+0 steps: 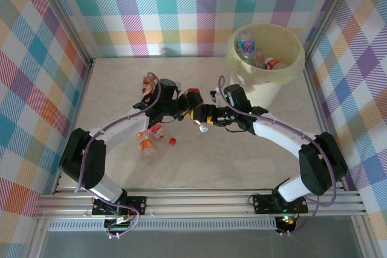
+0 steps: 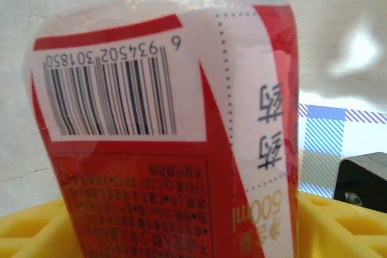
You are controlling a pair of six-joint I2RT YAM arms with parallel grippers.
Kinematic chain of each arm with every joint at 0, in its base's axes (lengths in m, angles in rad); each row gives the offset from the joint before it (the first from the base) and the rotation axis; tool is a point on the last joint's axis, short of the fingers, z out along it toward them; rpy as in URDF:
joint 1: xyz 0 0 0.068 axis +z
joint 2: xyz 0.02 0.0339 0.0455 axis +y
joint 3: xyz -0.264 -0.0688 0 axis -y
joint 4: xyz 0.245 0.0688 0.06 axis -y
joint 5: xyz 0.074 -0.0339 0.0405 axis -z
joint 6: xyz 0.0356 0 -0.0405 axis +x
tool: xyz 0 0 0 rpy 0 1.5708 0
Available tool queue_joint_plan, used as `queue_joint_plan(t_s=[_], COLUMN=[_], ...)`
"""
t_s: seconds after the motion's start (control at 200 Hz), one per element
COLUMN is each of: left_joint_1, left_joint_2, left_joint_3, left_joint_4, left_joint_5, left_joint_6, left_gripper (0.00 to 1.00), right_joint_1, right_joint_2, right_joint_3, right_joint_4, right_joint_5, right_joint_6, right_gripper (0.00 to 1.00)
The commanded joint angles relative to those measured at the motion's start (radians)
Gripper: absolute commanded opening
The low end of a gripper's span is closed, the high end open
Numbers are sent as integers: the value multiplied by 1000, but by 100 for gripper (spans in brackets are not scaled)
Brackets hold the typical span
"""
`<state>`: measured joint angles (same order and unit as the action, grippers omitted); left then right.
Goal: Put the plastic bottles in the bin
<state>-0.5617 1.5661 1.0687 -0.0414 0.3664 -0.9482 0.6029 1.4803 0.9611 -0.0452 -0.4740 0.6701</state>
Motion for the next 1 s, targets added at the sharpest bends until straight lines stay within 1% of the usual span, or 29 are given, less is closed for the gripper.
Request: queue_joint_plan(t_s=[0.0,0.04,0.215,0.345,0.485,0.63,0.695,0.81,0.91,0.935,0.995], left_joint_1=[-6,-5,-2,6,28,71,89,103,103,103,102], left_joint_2=[-35,-36,-48,-59,-83,-134,-178,-268,-330,-346,-386], left_joint_3=[-14,-13,6,32,63,96,107,140,169,172,164], left_joint_4=[33,29,11,-3,-33,-91,-117,-178,-227,-262,-272], left_joint_5=[20,19,20,19,20,6,-6,-24,-9,9,49], left_joint_6=[-15,-11,-2,2,19,68,105,215,331,363,452], left_gripper=[76,77,79,87,100,100,100,100,100,100,100], right_joint_1=[6,6,6,6,5,4,3,3,2,1,2], right_joint_2=[8,3,-40,-79,-127,-182,-209,-252,-291,-299,-317], right_joint_3=[40,39,53,59,62,81,97,144,195,211,246], right_joint_4=[15,5,-67,-119,-165,-242,-287,-381,-450,-466,-495], right_joint_5=[4,6,14,31,56,94,120,179,242,257,299], right_joint_6=[-7,-14,-48,-70,-91,-128,-155,-216,-283,-300,-343], right_gripper=[77,74,67,64,62,61,61,61,61,61,60])
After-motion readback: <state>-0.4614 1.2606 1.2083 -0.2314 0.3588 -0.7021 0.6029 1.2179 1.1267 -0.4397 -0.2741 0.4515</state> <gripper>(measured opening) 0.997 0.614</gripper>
